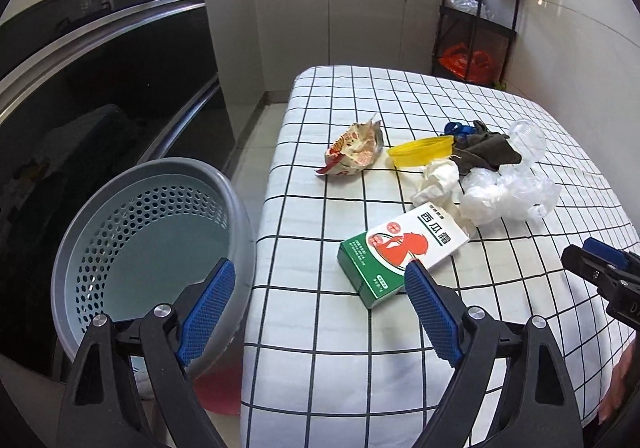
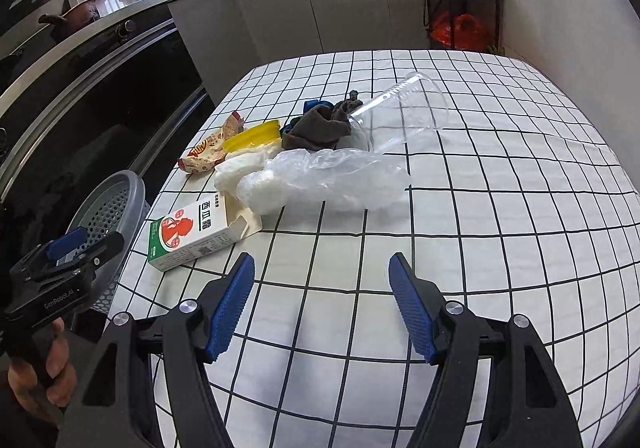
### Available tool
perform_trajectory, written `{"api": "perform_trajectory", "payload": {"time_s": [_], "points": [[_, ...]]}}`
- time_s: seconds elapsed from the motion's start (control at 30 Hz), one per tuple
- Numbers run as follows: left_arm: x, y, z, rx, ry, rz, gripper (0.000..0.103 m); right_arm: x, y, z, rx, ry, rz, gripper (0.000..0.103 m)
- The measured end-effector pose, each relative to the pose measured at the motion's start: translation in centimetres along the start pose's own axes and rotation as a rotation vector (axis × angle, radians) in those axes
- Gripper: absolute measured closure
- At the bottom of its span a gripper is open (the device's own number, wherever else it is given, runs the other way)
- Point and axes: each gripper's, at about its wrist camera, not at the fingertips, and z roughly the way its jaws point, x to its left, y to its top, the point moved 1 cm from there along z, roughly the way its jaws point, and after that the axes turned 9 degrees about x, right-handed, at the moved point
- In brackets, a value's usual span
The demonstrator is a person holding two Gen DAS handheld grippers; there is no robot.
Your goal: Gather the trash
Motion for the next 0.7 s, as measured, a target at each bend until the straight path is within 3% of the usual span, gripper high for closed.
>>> {"api": "perform_trajectory", "payload": {"time_s": [0.23, 0.7], "points": [[-1.5, 0.5, 1.5, 0.007, -0.067, 0.082, 0.014, -0.4, 0.0, 0.4, 0.017, 0.015, 0.011, 0.035], [-4.0, 1.2, 3.4, -0.010, -0.093, 0.277, 0.009, -0.5, 0.2, 0.6, 0.025, 0.059, 0.025, 0.033]]}}
